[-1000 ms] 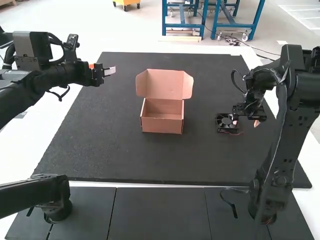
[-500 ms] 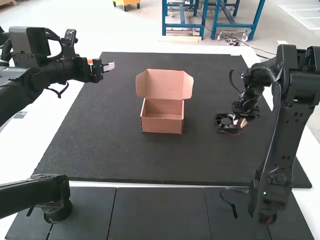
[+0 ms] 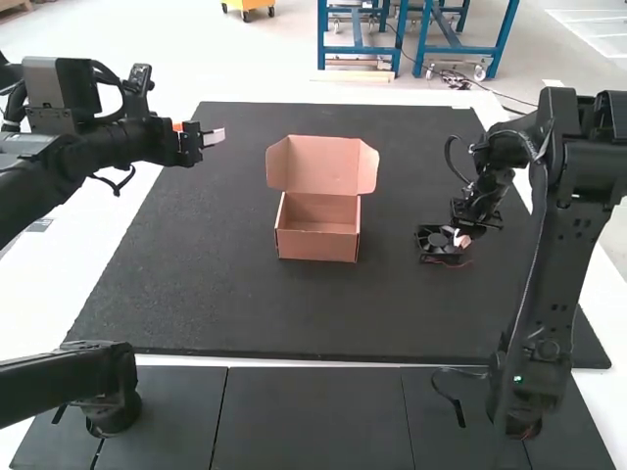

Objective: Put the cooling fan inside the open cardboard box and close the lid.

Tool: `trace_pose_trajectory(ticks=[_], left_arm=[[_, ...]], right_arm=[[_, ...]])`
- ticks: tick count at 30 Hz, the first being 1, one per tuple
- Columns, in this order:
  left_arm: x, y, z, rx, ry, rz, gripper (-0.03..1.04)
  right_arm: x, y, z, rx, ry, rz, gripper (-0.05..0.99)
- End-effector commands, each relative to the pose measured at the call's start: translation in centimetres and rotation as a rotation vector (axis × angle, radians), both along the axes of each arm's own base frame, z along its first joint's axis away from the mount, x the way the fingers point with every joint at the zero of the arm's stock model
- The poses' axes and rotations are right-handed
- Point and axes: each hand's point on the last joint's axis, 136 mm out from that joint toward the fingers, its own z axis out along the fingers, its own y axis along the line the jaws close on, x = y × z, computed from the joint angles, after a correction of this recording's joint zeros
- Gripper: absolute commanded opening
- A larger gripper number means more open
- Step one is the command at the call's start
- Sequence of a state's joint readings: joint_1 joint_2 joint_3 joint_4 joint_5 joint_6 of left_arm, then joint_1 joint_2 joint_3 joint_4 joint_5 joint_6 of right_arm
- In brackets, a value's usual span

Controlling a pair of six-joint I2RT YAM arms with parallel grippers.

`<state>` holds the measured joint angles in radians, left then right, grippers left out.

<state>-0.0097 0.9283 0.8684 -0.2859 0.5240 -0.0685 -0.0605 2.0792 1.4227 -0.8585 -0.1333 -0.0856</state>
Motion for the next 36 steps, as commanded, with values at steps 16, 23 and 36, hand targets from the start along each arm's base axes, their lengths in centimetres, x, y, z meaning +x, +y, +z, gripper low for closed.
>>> trace_pose_trajectory(ticks=[16,23,36], left_arm=[[-2.4,-0.9,-5.3,0.072,0.132,-0.061,0.97],[-2.4,-0.6,-5.8,0.095,0.132,-0.050,0.97],[-2.3,-0.3,-5.7,0.107,0.127,-0.039,0.97]], right_arm=[[4.6,2.4,16.2,0.105,-0.416,0.010,-0.02],[3.3,6.7,21.3,0.202,-0.509,0.067,-0.02],[-2.3,12.2,25.2,0.327,-0.493,0.165,-0.02]])
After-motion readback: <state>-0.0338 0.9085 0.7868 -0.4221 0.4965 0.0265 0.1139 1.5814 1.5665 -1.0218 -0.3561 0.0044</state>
